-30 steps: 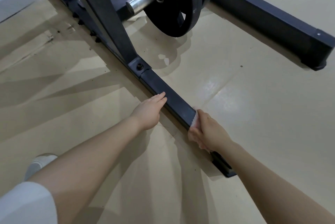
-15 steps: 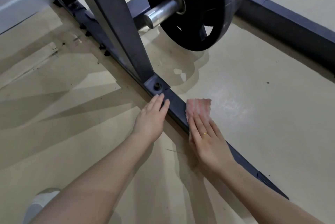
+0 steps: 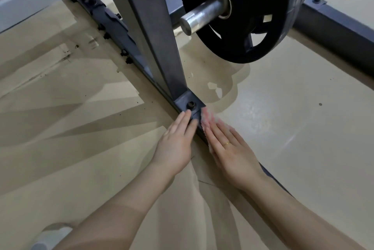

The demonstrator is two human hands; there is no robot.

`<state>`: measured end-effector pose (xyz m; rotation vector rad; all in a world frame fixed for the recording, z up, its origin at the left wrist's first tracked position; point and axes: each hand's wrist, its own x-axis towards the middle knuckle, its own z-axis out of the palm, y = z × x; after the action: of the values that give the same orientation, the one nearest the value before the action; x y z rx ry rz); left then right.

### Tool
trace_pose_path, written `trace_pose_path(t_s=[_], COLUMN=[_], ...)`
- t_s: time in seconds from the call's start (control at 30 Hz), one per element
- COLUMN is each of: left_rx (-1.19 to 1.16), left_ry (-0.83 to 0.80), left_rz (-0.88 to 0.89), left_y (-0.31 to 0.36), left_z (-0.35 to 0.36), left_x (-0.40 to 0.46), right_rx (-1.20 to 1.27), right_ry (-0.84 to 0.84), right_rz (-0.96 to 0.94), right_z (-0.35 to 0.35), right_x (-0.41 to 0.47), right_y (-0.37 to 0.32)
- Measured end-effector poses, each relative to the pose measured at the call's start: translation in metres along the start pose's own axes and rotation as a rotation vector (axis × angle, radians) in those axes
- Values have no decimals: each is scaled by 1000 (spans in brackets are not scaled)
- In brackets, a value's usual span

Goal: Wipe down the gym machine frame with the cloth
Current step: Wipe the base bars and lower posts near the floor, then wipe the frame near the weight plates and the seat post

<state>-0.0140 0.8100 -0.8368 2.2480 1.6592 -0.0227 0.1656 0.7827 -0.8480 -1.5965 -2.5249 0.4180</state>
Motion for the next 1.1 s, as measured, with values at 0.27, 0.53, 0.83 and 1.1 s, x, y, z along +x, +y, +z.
trace_pose_path(t_s=[0.27,0.53,0.83,1.1], left_rx=[24,269,729,1142], left_ry=[-77,-190,-30,-18], left_rz=[-83,8,150,209], left_y=[11,42,53,19], left_z=[-30,-99,-190,-174], left_x=[-5,-17,13,66], right_rx=[-44,694,1492,1418], right_ry=[-143,-252,-79,118], right_rz=[20,318,520,698], right_z=[-12,-95,-187,-188], right_x=[24,-29,2,72], right_y=[-18,1,10,5])
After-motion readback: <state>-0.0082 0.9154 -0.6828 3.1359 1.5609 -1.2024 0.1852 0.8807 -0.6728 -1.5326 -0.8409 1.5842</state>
